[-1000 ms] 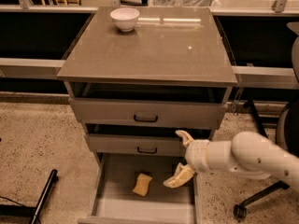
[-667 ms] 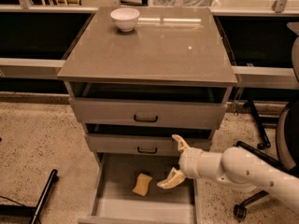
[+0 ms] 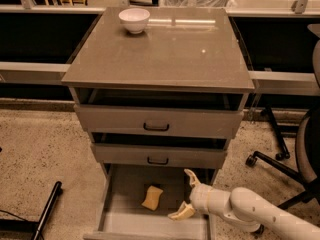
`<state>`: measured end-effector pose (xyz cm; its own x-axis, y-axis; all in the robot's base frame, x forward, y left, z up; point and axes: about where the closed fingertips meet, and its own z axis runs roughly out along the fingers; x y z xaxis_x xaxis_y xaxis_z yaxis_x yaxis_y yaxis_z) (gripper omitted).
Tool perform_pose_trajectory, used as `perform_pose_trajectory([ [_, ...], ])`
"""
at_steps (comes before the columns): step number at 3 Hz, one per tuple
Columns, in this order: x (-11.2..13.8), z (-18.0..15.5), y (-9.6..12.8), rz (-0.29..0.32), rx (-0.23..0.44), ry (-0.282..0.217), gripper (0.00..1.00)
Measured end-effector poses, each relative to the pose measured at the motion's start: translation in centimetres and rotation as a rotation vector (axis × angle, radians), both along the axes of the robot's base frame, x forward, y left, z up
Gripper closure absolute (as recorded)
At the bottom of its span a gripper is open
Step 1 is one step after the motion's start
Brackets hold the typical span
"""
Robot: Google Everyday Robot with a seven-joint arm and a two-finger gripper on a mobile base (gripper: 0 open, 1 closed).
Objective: Pick sponge from bottom drawer and place on counter
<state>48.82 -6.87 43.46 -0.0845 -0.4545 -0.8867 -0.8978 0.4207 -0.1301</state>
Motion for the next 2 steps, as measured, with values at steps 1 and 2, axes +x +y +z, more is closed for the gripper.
perform_pose_trajectory([
  [1, -0.8, -2.9, -0.5, 0.035, 0.094, -0.012, 0.00],
  [2, -2.0, -2.6, 0.5, 0.084, 0.131, 0.001, 0.00],
])
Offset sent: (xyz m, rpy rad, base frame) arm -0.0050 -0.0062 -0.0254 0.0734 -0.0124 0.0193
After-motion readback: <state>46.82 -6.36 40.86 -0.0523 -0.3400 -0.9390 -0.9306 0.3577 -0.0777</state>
